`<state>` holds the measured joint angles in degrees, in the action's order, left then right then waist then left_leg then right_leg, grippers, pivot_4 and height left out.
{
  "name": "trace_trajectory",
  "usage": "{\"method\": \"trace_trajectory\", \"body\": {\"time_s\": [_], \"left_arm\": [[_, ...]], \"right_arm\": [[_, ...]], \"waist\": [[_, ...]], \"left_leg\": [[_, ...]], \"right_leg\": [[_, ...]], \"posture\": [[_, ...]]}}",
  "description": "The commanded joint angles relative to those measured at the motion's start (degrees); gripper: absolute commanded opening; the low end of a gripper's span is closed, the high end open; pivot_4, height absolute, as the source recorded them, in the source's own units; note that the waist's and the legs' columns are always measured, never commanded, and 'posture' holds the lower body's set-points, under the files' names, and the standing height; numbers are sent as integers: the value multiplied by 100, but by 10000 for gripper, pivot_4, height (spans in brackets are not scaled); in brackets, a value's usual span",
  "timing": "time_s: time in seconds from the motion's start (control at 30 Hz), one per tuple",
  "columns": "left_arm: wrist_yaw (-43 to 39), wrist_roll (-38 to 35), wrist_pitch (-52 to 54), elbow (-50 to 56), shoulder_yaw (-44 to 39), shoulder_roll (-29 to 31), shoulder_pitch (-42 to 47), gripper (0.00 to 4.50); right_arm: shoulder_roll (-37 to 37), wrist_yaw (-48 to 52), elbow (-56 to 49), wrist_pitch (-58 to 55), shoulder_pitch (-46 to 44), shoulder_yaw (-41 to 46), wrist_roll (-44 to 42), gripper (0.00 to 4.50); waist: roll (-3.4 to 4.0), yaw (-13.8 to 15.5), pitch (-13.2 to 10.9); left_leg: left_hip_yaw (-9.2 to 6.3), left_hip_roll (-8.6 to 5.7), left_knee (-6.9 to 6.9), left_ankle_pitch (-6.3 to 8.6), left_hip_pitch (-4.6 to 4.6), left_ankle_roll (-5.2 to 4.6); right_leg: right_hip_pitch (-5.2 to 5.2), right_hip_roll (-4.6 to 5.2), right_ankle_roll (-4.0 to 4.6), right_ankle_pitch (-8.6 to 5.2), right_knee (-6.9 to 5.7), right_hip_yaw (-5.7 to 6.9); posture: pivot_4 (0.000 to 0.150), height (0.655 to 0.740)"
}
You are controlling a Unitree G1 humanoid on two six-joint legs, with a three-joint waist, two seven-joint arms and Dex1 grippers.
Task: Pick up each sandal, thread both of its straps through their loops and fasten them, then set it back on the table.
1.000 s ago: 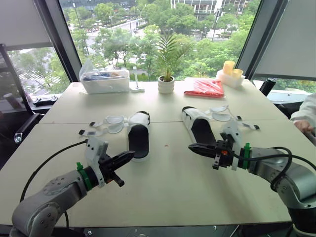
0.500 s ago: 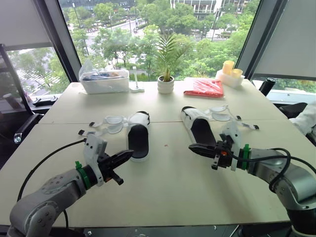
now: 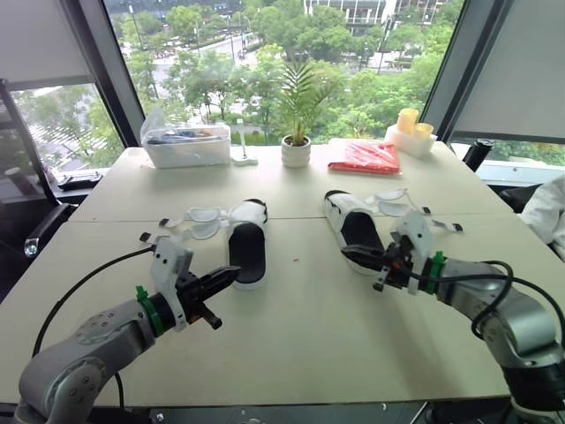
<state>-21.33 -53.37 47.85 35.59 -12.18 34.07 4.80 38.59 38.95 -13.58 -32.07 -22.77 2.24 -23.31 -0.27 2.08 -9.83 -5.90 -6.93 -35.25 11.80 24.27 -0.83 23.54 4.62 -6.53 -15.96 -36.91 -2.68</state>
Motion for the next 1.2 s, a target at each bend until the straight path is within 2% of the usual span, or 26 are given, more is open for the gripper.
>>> {"method": "trace_trajectory", "body": {"time_s": [0.03,0.1,0.2,0.27,0.47,0.67,0.77,1.0,1.1,1.2], "left_arm": [[-78,133,-157,43,36,20,56,0],[-101,173,-178,27,52,-5,73,0],[-133,267,-232,-44,86,-44,151,0],[-154,331,-266,-82,109,-57,190,0],[-148,456,-307,-43,168,-89,201,0],[-116,513,-341,-9,155,-116,163,0],[-97,540,-340,24,163,-135,159,0],[-11,568,-337,83,128,-177,158,0],[64,563,-338,139,91,-192,121,0],[137,544,-331,198,77,-212,94,0]], "right_arm": [[97,-260,828,1139,-521,-406,1150,8845],[138,-330,1322,1618,-806,-696,1704,18437],[185,-692,2670,2719,-1550,-1292,2872,34048],[97,-838,3414,3219,-1905,-1452,3199,44579],[-206,-1893,5968,4692,-3132,-2115,4443,44579],[-742,-3039,7865,5265,-4169,-2638,5301,44579],[-1052,-3683,8451,5274,-4528,-2833,5624,44579],[-1524,-4336,9012,5091,-4840,-2963,5968,44579],[-1649,-4500,9095,5001,-4909,-2994,6076,35912],[-1752,-4521,9157,4906,-4936,-2984,6119,20788]], "waist": [[0,-8,0],[0,-6,0],[0,-24,0],[0,-47,0],[0,-158,0],[0,-302,0],[0,-332,0],[0,-304,0],[1,-311,0],[2,-324,-1]], "left_leg": [[1,-1,0,-1,-1,1],[1,-2,1,-6,-2,1],[1,-3,3,-20,-2,13],[1,-4,3,-27,-3,24],[-1,-6,6,-38,-7,38],[-4,-6,18,-44,-10,45],[-5,-6,20,-45,-15,47],[-16,-9,18,-48,-16,51],[-18,-10,17,-49,-16,53],[-19,-10,19,-49,-16,54]], "right_leg": [[0,0,-5,3,-1,0],[3,0,-7,4,-4,0],[6,-2,-9,6,-8,0],[5,-3,-7,7,-10,0],[3,-3,-8,8,-16,1],[8,-7,-8,8,-22,0],[10,-10,-8,8,-29,-2],[8,-12,-8,8,-34,0],[8,-12,-7,9,-35,0],[10,-13,-7,8,-38,0]], "posture": [[1500,7400],[1500,7400],[1500,7400],[1500,7400],[1500,7400],[1500,7400],[1500,7400],[1500,7400],[1500,7400],[1500,7400]]}}
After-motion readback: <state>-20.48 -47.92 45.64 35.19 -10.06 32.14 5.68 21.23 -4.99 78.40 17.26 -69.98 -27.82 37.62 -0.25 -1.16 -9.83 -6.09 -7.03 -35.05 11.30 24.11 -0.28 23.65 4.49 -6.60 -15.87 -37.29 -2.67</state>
